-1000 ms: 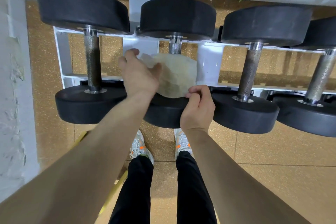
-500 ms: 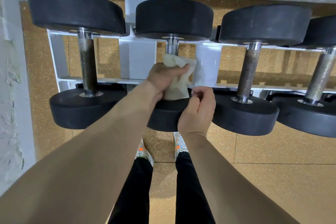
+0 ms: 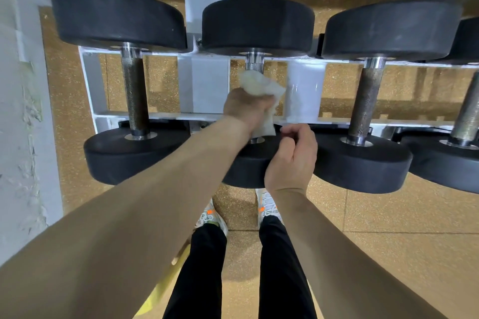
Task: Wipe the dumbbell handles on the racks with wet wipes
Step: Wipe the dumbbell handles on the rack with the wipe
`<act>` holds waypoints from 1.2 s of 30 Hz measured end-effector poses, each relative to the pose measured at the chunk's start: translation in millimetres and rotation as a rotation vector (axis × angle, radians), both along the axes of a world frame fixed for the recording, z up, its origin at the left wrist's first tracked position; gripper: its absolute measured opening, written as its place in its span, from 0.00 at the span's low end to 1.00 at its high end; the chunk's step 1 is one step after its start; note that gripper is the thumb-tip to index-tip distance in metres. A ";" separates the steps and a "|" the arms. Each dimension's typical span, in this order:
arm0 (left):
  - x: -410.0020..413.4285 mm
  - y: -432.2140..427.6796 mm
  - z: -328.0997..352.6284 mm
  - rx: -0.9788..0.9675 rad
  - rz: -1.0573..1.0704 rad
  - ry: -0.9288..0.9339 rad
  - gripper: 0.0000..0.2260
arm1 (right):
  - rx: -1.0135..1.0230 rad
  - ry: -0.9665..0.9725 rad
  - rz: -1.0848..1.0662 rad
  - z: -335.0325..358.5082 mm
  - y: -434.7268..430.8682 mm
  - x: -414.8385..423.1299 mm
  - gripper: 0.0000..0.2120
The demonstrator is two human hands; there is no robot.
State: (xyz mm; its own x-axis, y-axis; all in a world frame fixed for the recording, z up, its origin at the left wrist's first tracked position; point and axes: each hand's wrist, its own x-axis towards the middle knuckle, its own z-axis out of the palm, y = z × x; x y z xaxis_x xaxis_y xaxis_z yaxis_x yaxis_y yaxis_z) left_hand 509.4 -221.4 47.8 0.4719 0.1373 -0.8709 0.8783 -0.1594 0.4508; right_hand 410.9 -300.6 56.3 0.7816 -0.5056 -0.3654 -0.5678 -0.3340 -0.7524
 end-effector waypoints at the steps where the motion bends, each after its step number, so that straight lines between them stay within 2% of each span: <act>1: -1.8 -5.6 1.4 0.145 -0.048 0.021 0.14 | -0.003 0.003 0.001 0.2 0.0 0.2 0.13; 3: -4.0 -13.7 0.9 0.256 -0.085 0.066 0.13 | -0.004 0.013 0.005 0.7 -0.2 0.7 0.12; 8: -0.4 -14.8 -5.5 0.265 -0.089 0.127 0.13 | -0.006 0.021 0.009 -0.5 0.1 1.4 0.10; 10: 2.3 -7.2 -3.2 0.114 -0.018 0.116 0.16 | -0.011 0.023 0.008 -1.0 -0.3 1.1 0.10; 13: 4.0 11.5 -6.1 -0.336 0.107 0.074 0.17 | -0.014 0.008 0.020 -0.7 -0.3 -1.2 0.11; 15: 13.9 18.7 -7.1 -0.528 0.107 0.023 0.08 | -0.025 -0.022 0.034 -2.1 -1.3 -2.4 0.11; 17: 28.6 20.7 -5.4 -0.567 0.122 -0.010 0.03 | -0.029 -0.028 0.047 -3.4 -1.9 -3.2 0.11; 20: 36.9 16.3 -3.1 -0.471 0.142 -0.122 0.06 | -0.024 -0.003 0.054 -3.4 -2.2 -2.1 0.11; 23: 17.6 6.1 2.1 -0.135 0.091 -0.182 0.08 | -0.019 0.020 0.052 -0.3 -1.9 -0.6 0.11; 26: 0.8 4.4 8.2 0.126 -0.141 -0.144 0.18 | -0.012 0.045 0.051 2.7 -1.0 0.5 0.10; 28: -3.2 13.6 9.5 0.165 -0.278 -0.147 0.18 | -0.017 0.046 0.054 3.0 -0.4 1.5 0.10; 36: -29.1 61.9 13.0 0.181 -0.608 -0.314 0.09 | -0.026 0.041 0.059 2.6 -1.5 1.7 0.10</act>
